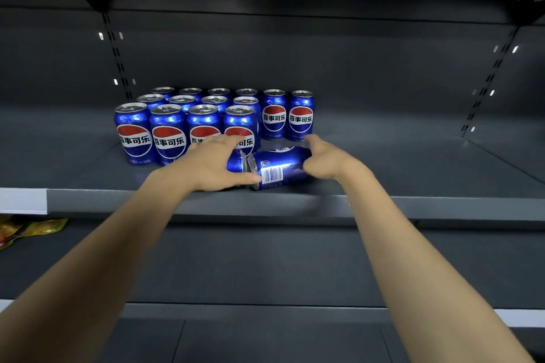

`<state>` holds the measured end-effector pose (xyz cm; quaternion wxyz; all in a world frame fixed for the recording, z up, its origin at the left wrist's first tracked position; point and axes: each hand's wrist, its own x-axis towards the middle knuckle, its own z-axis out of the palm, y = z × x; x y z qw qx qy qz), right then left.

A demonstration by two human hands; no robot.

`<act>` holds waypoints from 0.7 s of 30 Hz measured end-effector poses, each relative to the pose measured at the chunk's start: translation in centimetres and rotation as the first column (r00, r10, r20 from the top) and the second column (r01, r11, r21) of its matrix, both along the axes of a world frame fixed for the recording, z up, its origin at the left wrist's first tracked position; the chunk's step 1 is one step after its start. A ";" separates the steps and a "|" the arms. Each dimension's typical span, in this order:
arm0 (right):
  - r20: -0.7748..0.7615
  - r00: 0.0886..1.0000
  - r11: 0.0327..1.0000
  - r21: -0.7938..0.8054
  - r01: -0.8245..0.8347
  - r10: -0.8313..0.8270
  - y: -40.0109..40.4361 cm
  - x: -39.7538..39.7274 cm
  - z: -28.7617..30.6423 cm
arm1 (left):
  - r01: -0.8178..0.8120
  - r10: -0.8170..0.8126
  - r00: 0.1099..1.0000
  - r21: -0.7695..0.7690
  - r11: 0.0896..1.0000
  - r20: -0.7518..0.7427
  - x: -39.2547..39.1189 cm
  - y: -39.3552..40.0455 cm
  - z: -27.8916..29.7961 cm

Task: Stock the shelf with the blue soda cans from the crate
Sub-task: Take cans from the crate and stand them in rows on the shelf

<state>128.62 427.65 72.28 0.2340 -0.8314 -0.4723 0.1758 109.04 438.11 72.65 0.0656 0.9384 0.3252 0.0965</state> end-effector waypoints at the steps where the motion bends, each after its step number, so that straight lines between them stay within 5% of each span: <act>1: -0.009 0.999 0.998 0.026 0.052 -0.052 0.0 0.0 0.5 | 0.010 -0.010 1.000 0.001 1.000 -0.009 0.3 -0.1 -0.1; 5: -0.068 0.973 0.970 0.083 0.227 -0.222 0.8 -0.3 2.4 | 0.039 -0.039 0.998 0.014 0.999 -0.052 1.5 -0.7 -0.5; 10: 0.006 0.950 0.934 -0.182 0.309 -0.313 2.9 -1.3 2.3 | 0.032 -0.022 0.995 0.099 0.995 -0.100 1.7 -0.9 -1.0; 14: -0.035 0.959 0.937 -0.225 0.265 -0.280 3.8 -1.7 2.7 | 0.040 -0.032 0.997 0.111 0.993 -0.074 1.6 -0.9 -1.3; 18: -0.131 0.965 0.959 -0.204 0.197 -0.227 4.3 -1.5 3.2 | 0.040 -0.036 0.998 0.094 0.995 -0.042 1.7 -0.8 -1.4; 21: -0.330 0.886 0.943 -0.177 0.281 -0.326 4.3 -1.7 1.4 | 0.048 -0.048 0.999 0.099 0.994 -0.005 1.6 -1.0 -1.6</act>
